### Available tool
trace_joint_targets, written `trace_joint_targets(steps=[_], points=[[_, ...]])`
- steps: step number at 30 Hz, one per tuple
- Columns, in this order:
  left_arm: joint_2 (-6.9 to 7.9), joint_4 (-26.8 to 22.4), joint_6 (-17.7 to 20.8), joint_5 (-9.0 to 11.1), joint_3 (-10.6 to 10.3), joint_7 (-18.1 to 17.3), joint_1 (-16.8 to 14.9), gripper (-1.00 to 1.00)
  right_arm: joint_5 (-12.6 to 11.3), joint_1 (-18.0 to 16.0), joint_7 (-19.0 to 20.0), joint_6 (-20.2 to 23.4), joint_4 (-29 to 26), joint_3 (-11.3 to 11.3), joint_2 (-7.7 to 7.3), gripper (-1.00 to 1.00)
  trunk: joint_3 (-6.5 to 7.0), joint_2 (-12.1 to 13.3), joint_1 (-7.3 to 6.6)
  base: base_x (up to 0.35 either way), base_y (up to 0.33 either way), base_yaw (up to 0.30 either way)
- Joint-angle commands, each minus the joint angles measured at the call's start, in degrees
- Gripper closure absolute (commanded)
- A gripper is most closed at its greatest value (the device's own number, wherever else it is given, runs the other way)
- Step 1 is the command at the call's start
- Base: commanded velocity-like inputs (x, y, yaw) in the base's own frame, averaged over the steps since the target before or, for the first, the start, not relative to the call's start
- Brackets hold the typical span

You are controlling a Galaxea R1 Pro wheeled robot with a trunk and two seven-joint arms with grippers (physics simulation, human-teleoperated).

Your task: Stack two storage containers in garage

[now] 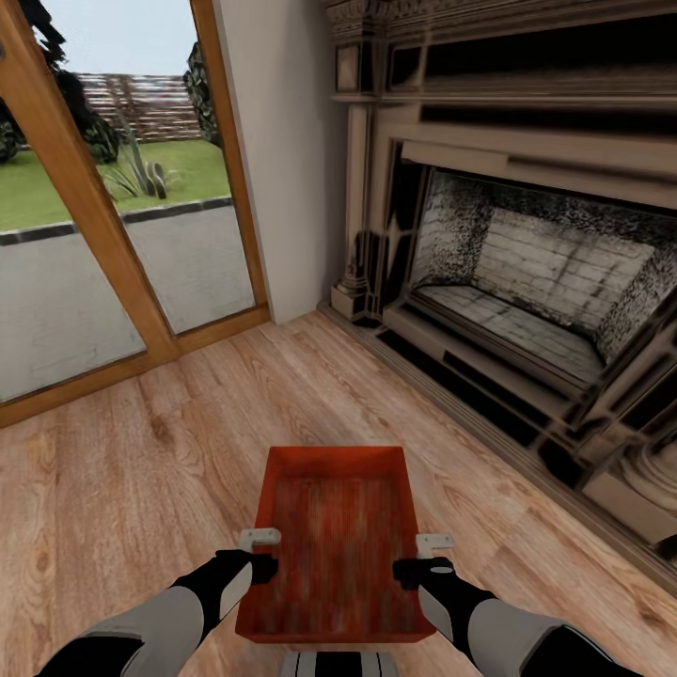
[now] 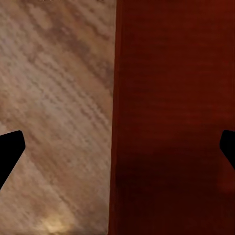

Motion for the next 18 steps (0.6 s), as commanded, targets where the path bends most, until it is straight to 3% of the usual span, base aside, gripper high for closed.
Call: trace_joint_targets(steps=[1,18], points=[[-0.01,-0.1,0.3,0.4,-0.1,0.3,0.0,1.00,-0.5,0.0,-0.2,0.0,0.0,0.5,0.01,1.00,-0.04,0.0,-0.01,0.000,0.000,0.000],[-0.05,0.0,0.2,0.2,-0.1,0.4,0.0,1.00,-0.6,0.0,-0.2,0.1,0.0,0.3,0.01,1.00,-0.04,0.0,-0.01,0.000,0.000,0.000]])
